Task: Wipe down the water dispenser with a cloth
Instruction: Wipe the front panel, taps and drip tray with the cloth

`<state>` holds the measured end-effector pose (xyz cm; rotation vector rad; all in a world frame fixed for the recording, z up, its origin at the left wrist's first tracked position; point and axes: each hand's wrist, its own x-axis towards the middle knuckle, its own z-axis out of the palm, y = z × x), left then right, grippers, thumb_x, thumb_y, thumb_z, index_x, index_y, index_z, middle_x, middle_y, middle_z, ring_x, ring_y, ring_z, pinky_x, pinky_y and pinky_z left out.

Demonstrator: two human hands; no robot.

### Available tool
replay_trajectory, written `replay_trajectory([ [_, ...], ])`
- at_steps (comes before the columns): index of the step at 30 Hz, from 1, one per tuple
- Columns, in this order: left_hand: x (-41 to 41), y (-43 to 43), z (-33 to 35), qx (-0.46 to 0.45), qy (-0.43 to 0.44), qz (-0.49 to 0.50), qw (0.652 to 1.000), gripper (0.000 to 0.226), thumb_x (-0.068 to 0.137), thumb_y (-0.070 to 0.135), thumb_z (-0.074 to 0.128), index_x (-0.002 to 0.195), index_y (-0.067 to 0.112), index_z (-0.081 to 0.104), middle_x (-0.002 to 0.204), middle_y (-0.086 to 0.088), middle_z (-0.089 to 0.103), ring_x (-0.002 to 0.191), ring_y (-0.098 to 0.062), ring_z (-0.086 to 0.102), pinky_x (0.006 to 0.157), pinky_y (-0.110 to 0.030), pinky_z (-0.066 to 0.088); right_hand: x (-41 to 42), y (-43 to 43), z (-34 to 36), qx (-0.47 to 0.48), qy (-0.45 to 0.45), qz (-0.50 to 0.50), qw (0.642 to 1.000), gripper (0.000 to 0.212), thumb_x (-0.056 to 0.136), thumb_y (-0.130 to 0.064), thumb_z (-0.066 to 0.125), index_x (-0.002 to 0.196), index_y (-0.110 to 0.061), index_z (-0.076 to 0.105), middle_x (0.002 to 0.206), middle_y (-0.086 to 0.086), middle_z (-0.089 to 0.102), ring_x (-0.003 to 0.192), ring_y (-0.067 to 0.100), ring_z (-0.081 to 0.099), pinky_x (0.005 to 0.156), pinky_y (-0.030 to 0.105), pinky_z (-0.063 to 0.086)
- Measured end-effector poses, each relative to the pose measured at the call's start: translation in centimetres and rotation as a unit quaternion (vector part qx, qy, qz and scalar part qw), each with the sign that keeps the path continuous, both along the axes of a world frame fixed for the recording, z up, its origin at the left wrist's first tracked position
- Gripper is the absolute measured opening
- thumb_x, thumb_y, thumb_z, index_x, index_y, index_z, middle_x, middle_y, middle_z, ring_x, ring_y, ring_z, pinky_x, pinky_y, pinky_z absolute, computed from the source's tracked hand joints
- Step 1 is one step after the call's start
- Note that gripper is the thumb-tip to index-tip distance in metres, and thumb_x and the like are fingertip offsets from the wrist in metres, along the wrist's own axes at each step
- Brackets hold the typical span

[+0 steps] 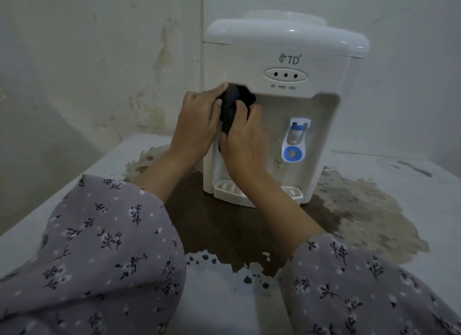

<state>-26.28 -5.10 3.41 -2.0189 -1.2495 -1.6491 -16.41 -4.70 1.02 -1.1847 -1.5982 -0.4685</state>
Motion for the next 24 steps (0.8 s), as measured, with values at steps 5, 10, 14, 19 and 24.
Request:
replay_trajectory([
  [5, -0.2, 0.2, -0.3, 0.067, 0.064, -0.006, 0.996, 0.031, 0.095, 0.011, 0.045, 0.122, 0.006, 0.059, 0.123, -0.012, 0.056, 0.113, -0.018, 0.053, 0.097, -0.022, 0.042, -0.1, 0.2, 0.7, 0.007, -0.012, -0.001, 1.0, 0.05, 0.08, -0.004, 0.065, 0.127, 0.002, 0.051, 0.101, 0.021, 0.055, 0.074, 0.028, 0.057, 0.055, 0.033, 0.046],
  [10, -0.5, 1.9, -1.6, 0.125, 0.145, 0.191, 0.963, 0.031, 0.091, 0.021, 0.055, 0.121, 0.022, 0.062, 0.123, 0.007, 0.062, 0.093, -0.015, 0.044, 0.076, -0.027, 0.028, -0.1, -0.6, 3.7, -0.138, -0.114, -0.053, 0.982, 0.036, 0.096, -0.016, 0.045, 0.13, -0.008, 0.04, 0.134, 0.011, 0.035, 0.101, 0.023, 0.055, 0.079, 0.033, 0.044],
  [14, -1.1, 2.0, -2.2, 0.139, 0.163, 0.232, 0.949, 0.031, 0.093, 0.025, 0.053, 0.123, 0.023, 0.06, 0.122, 0.01, 0.063, 0.082, -0.015, 0.041, 0.069, -0.028, 0.022, -0.7, -0.7, 4.6, -0.153, -0.212, -0.117, 0.958, 0.037, 0.097, -0.018, 0.038, 0.133, -0.007, 0.037, 0.131, 0.013, 0.037, 0.099, 0.024, 0.055, 0.077, 0.033, 0.041],
  [19, -1.5, 2.0, -2.4, 0.176, 0.222, 0.294, 0.913, 0.035, 0.088, 0.018, 0.06, 0.123, 0.022, 0.06, 0.125, 0.013, 0.06, 0.088, -0.015, 0.038, 0.07, -0.028, 0.023, -1.1, -0.6, 5.0, -0.15, -0.303, -0.16, 0.927, 0.039, 0.098, -0.02, 0.037, 0.135, -0.007, 0.035, 0.125, 0.011, 0.044, 0.104, 0.021, 0.051, 0.08, 0.033, 0.042],
  [24, -2.1, 2.1, -4.1, 0.187, 0.224, 0.354, 0.889, 0.051, 0.076, 0.005, 0.062, 0.118, 0.031, 0.05, 0.13, 0.004, 0.035, 0.104, -0.024, 0.032, 0.079, -0.034, 0.025, -1.3, -1.6, 4.8, -0.138, -0.405, -0.22, 0.876, 0.038, 0.096, -0.024, 0.042, 0.13, -0.009, 0.041, 0.114, 0.01, 0.045, 0.083, 0.021, 0.043, 0.073, 0.031, 0.035],
])
